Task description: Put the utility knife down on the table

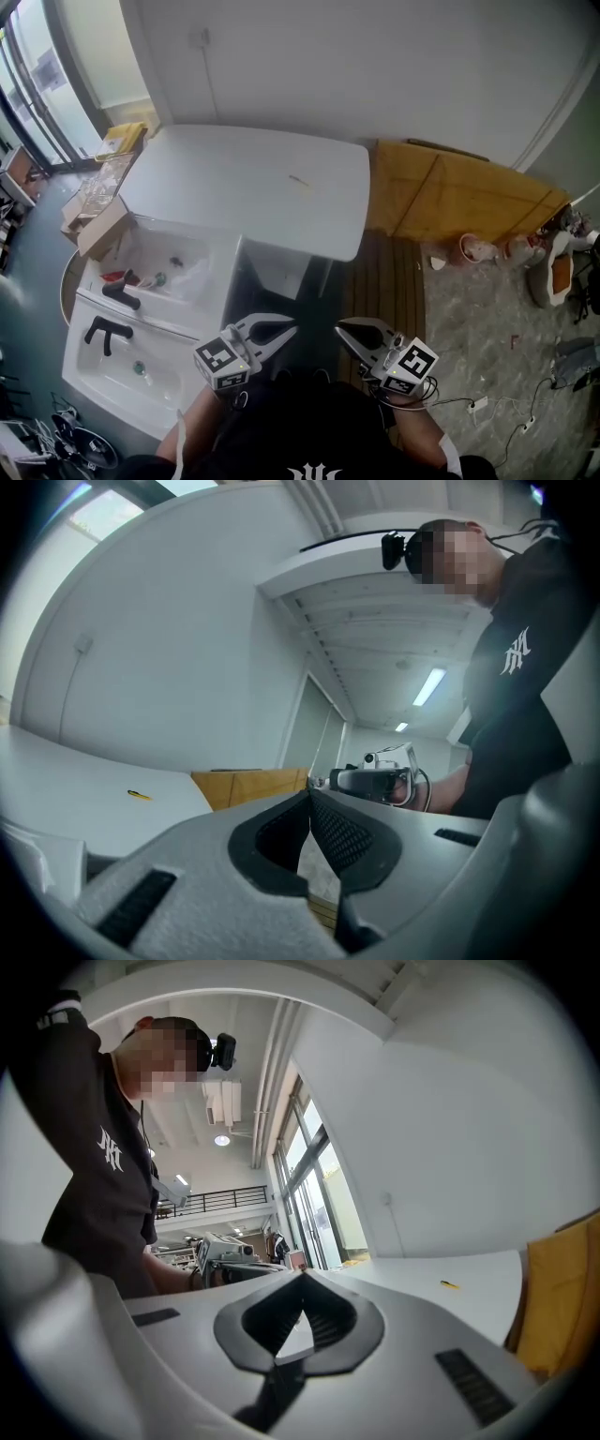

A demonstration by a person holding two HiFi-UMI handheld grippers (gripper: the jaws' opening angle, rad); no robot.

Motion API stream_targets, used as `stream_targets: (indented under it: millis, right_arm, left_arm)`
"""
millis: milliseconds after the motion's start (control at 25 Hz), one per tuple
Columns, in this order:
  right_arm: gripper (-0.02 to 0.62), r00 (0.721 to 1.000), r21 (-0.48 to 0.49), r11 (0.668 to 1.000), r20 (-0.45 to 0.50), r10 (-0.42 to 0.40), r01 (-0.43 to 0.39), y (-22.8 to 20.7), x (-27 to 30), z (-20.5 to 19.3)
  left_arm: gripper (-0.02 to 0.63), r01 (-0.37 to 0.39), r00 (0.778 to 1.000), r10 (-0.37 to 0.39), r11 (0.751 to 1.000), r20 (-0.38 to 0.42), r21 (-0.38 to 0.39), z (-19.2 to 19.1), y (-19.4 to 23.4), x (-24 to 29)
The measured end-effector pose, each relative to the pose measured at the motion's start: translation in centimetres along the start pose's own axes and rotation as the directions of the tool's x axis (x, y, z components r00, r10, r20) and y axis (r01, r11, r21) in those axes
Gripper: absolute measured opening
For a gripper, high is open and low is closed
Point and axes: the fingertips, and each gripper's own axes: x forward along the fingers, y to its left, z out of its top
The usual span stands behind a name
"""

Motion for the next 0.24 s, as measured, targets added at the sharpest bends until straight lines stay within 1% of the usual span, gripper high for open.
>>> stream_targets:
  millis: [240]
  right_arm:
    - [0.003, 1.0, 0.012, 1.0, 0.015, -0.02, 0.02, -1.6, -0.9, -0.1]
  left_arm:
    - [0.005, 0.035, 0.999, -0.035, 0.999, 0.0, -0.009, -0.4, -0.9, 1.7]
